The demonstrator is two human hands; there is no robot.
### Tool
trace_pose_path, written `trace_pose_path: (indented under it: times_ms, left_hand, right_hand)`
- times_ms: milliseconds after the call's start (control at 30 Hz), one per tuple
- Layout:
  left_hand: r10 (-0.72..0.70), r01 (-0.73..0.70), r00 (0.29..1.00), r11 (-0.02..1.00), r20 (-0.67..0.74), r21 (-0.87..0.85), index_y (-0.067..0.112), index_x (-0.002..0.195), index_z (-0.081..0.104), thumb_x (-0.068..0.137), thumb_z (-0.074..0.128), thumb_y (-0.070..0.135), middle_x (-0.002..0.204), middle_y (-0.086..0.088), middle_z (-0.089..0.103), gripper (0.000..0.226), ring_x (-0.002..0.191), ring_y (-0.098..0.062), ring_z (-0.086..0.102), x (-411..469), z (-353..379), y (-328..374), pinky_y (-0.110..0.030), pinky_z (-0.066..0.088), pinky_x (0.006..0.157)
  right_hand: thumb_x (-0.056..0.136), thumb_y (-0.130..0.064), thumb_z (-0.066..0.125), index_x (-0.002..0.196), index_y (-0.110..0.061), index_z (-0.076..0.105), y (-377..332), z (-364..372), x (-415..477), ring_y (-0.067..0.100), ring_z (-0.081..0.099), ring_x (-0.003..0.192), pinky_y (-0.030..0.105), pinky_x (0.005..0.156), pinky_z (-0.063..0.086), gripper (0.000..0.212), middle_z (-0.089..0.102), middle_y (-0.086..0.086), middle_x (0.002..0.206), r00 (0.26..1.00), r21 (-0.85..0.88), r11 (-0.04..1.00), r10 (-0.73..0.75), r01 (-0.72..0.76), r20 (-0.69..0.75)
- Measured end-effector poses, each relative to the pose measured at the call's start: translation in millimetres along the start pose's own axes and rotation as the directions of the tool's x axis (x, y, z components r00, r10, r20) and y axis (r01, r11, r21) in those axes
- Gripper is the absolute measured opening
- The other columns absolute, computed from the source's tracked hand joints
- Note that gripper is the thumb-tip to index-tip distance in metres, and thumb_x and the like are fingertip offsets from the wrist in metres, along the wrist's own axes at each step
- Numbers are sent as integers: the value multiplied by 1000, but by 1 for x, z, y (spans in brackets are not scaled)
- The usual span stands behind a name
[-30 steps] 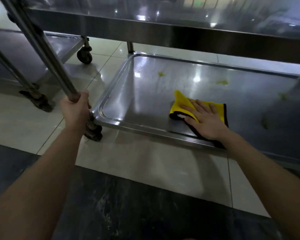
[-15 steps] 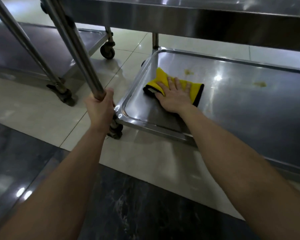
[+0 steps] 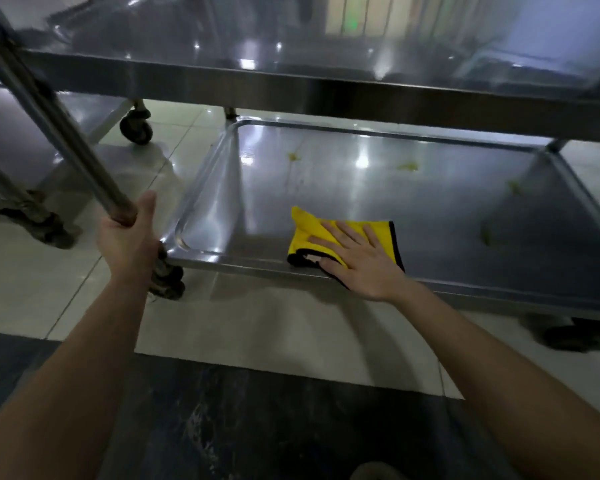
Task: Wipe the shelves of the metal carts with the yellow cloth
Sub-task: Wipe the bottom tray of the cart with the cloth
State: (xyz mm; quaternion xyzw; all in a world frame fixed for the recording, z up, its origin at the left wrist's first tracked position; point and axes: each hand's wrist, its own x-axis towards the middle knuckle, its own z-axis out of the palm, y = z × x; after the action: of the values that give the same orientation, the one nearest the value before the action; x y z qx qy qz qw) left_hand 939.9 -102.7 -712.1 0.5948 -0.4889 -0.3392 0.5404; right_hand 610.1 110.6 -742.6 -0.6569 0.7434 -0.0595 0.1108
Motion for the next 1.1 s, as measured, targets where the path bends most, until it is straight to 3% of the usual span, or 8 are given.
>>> trace_pose_path:
  times_ms: [100,133,200,300,467,667,800,1100]
  left_hand:
    - [280,-204,902,948,-330,246,27,107,46,82,85,53,109,1,56,53,97,-17,56,-32,10,-2,-25,50,91]
    - [456,-370,849,874,-267,316,26,107,48,87,83,45,108,0,53,44,98,-19,53,-50,21,-1,-21,44,92]
    - [696,-693,707,646,127,319,22,107,57,99,74,36,108,-1,56,23,104,-23,53,-91,56,3,-29,37,95]
    - [645,-831,554,470,527,299,17,127,68,107,61,32,126,-8,66,26,121,-34,59,-128,105,5,-48,42,104]
    - [380,-819,569,339,729,463,29,144,55,105,46,52,146,-3,56,45,134,-32,50,-110,109,-28,-50,36,115]
    - [404,-825,565,282,719,490,31,141,50,101,41,57,143,-3,49,48,132,-29,44,-111,112,-35,-51,34,113]
    - [441,-815,578,274,686,510,29,140,54,99,47,53,141,-4,52,48,130,-30,47,-112,113,-34,-48,31,111]
    - [439,-813,581,284,685,508,25,140,61,99,53,48,137,-7,60,48,125,-36,54,-108,108,-26,-50,35,107]
  right_hand:
    - [110,-63,26,165,-56,20,28,-3,-24,9,-6,165,52,131,-7,56,-2,-20,178,992,24,993,116,-115,-45]
    - [109,-64,26,165,-55,20,29,-2,-26,10,-6,165,53,131,-7,57,-1,-19,178,990,14,992,128,-127,-57]
    - [108,-64,27,165,-54,21,27,1,-25,12,-5,165,55,131,-6,58,0,-17,179,989,-1,991,132,-132,-70]
    - [108,-64,27,166,-53,18,32,2,-23,12,-6,165,56,130,-7,59,-1,-17,179,993,2,994,109,-109,-52]
    - [108,-69,23,164,-57,17,75,-8,-16,10,-4,165,50,131,-8,58,1,-18,178,1000,23,999,28,-28,-4]
    - [91,-81,8,162,-64,9,120,-26,60,12,-3,165,57,130,-5,73,0,-19,179,952,9,954,298,-298,-68]
    - [100,-76,16,167,-53,12,87,-20,133,21,-5,166,65,127,-10,70,-1,-10,180,928,29,934,358,-357,-98]
    - [108,-67,26,166,-56,12,1,2,80,16,-2,166,61,129,-7,60,2,-12,180,997,-40,998,45,-48,-67]
